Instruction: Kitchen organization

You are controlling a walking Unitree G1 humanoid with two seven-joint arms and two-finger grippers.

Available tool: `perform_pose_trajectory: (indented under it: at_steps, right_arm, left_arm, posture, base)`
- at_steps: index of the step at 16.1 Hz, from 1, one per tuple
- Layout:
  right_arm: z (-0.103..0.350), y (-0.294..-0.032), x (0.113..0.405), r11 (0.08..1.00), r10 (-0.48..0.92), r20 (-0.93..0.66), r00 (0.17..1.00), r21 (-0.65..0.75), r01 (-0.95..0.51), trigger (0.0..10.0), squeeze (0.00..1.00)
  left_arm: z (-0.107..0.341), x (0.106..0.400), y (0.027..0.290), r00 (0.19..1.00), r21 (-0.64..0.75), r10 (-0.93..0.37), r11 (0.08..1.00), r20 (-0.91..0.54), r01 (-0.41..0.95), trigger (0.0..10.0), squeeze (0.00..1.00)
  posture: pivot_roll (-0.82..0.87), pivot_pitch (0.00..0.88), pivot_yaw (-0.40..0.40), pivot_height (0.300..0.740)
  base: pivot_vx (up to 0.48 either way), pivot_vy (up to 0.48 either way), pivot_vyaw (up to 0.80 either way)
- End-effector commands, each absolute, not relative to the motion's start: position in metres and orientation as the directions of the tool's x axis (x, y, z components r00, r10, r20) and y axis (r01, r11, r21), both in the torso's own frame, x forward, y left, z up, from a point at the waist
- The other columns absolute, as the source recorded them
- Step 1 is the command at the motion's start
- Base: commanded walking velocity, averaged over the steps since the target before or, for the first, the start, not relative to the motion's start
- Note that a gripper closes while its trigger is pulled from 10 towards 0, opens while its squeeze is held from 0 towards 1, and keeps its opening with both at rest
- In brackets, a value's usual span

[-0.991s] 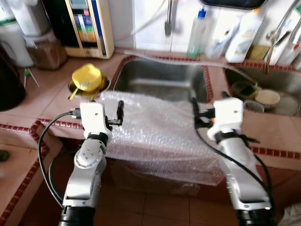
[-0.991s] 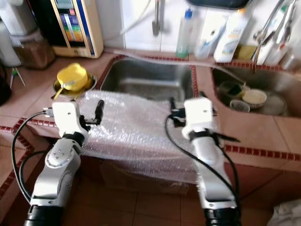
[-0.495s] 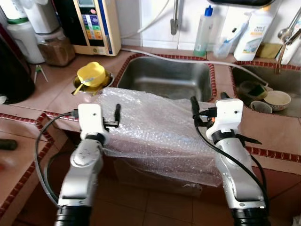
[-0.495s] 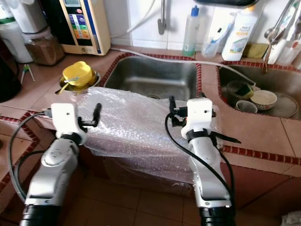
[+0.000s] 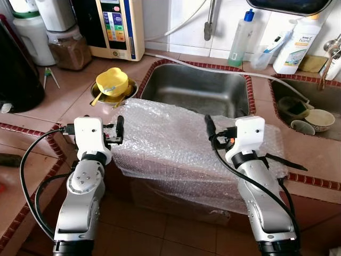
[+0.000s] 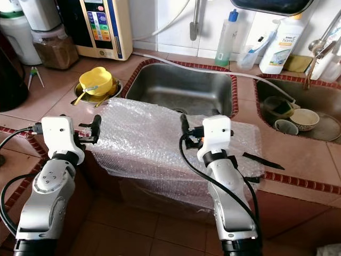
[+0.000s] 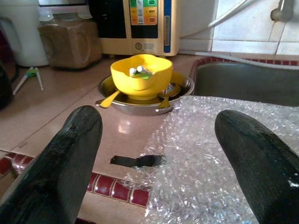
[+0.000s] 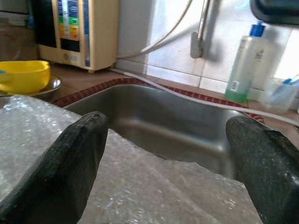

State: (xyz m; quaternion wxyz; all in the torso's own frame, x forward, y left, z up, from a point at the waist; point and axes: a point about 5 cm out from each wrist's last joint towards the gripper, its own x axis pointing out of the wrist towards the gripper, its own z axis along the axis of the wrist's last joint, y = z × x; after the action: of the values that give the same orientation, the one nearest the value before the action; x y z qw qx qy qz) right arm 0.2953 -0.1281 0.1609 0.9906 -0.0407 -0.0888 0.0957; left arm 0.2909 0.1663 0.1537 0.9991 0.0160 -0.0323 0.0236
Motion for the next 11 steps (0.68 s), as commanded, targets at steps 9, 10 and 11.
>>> perform_pose_trajectory:
  at_steps: [9, 10, 11]
  right_arm:
    - [0.178, -0.117, 0.293, 0.958, 0.287, 0.216, 0.933, -0.088, -0.274, 10.0, 0.00]
    - [0.178, -0.116, 0.292, 0.954, 0.299, 0.216, 0.930, -0.088, -0.286, 10.0, 0.00]
    - [0.177, -0.117, 0.291, 0.953, 0.303, 0.212, 0.929, -0.097, -0.289, 10.0, 0.00]
  left_arm:
    - [0.162, 0.286, 0.159, 0.995, -0.009, 0.015, 1.000, 0.098, -0.015, 10.0, 0.00]
    - [0.163, 0.286, 0.159, 0.995, -0.010, 0.015, 1.000, 0.098, -0.014, 10.0, 0.00]
    - [0.163, 0.286, 0.159, 0.995, -0.014, 0.016, 1.000, 0.100, -0.014, 10.0, 0.00]
  posture:
    - [-0.03, 0.062, -0.028, 0.740]
    - [-0.03, 0.063, -0.028, 0.740]
    - [-0.03, 0.063, -0.031, 0.740]
  base:
    - [0.000, 0.000, 0.00]
    - [0.000, 0.000, 0.00]
    - [0.000, 0.000, 0.00]
